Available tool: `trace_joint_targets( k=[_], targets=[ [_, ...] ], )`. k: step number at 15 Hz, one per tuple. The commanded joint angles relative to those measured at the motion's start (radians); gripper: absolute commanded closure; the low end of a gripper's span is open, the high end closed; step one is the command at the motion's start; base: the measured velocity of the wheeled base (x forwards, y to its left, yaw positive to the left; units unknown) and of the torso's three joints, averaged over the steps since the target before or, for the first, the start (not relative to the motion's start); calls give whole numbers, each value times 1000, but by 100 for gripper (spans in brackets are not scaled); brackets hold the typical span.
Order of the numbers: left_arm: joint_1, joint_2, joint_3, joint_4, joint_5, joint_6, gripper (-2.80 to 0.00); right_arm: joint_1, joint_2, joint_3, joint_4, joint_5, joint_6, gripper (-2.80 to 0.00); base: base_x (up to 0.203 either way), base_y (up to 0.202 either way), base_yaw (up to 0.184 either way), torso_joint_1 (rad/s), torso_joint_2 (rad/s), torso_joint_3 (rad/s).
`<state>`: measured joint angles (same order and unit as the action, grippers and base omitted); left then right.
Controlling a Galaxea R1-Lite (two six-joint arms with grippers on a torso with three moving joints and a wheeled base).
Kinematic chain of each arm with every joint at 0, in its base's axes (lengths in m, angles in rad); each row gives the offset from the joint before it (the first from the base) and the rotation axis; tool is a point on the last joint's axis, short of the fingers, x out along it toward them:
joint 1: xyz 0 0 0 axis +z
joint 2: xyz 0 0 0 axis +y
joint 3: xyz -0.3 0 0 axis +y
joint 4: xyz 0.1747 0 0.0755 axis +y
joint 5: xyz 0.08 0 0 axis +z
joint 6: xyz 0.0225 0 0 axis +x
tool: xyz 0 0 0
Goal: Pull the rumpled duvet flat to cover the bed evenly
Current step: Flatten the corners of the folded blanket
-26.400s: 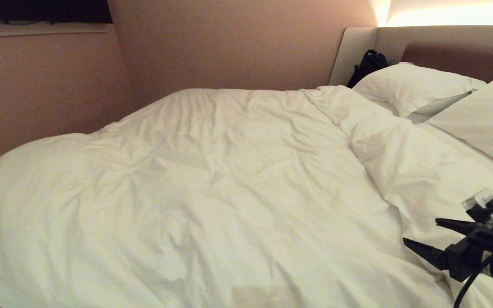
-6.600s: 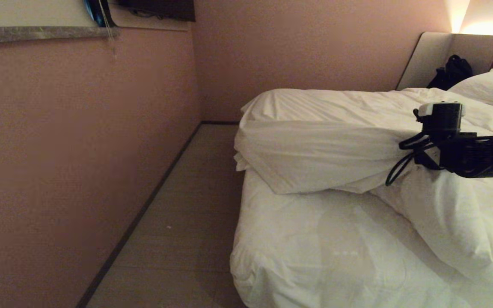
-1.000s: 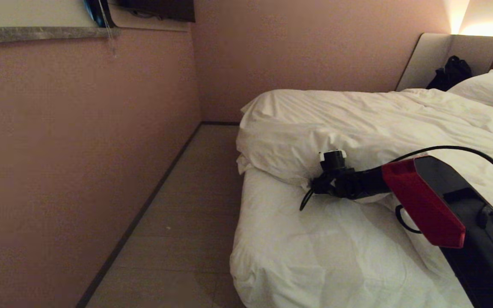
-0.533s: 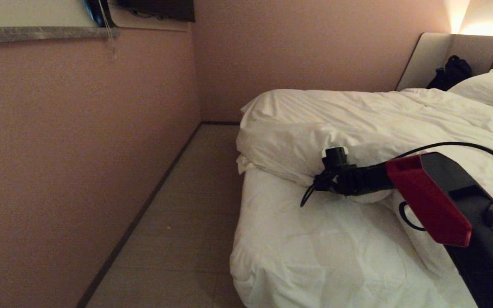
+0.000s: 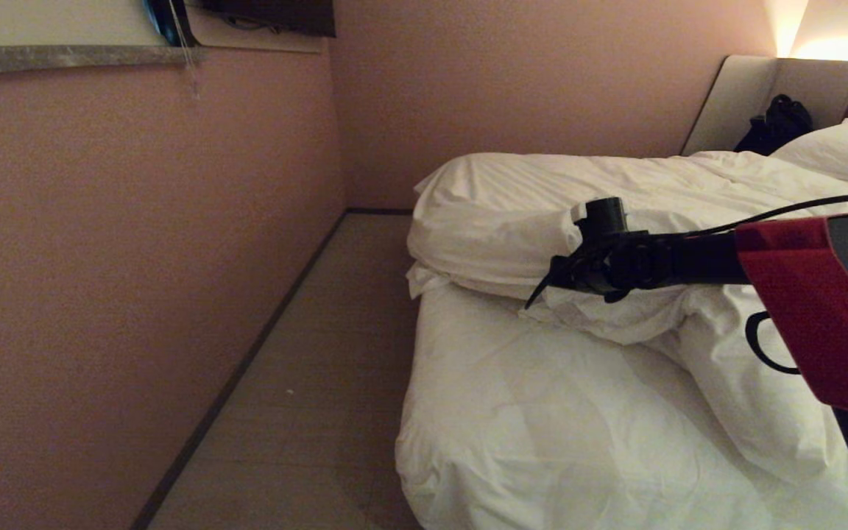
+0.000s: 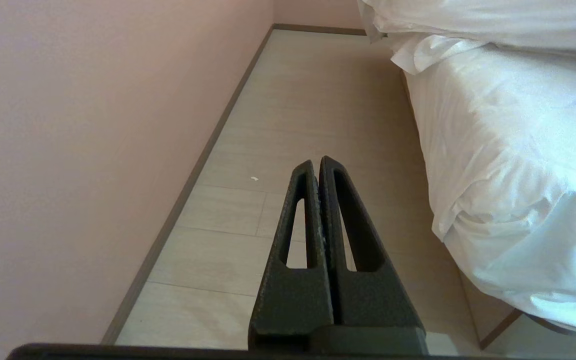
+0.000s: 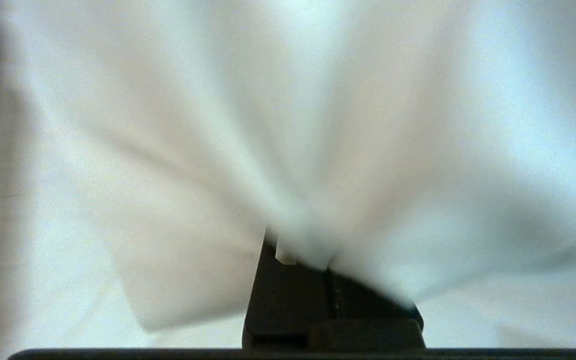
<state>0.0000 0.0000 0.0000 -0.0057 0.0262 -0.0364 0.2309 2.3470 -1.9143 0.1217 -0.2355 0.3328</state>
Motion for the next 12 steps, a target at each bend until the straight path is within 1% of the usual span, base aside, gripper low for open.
trace_joint_targets(
  k=[1,3,6,9,12],
  targets=[
    [0,0,0,0,0,-1,0,20,-84,0,80,106,68,0,0,0,0,0,0,0],
    [0,0,0,0,0,0,0,67,-119,0,121,130,94,0,0,0,0,0,0,0],
    [0,0,0,0,0,0,0,159,-141,-5,165,130,99,0,0,0,0,0,0,0],
    [0,0,0,0,0,0,0,255,-154,-17,164,123,101,0,0,0,0,0,0,0],
    [0,0,0,0,0,0,0,292,-201,-17,164,126,106,0,0,0,0,0,0,0]
  ],
)
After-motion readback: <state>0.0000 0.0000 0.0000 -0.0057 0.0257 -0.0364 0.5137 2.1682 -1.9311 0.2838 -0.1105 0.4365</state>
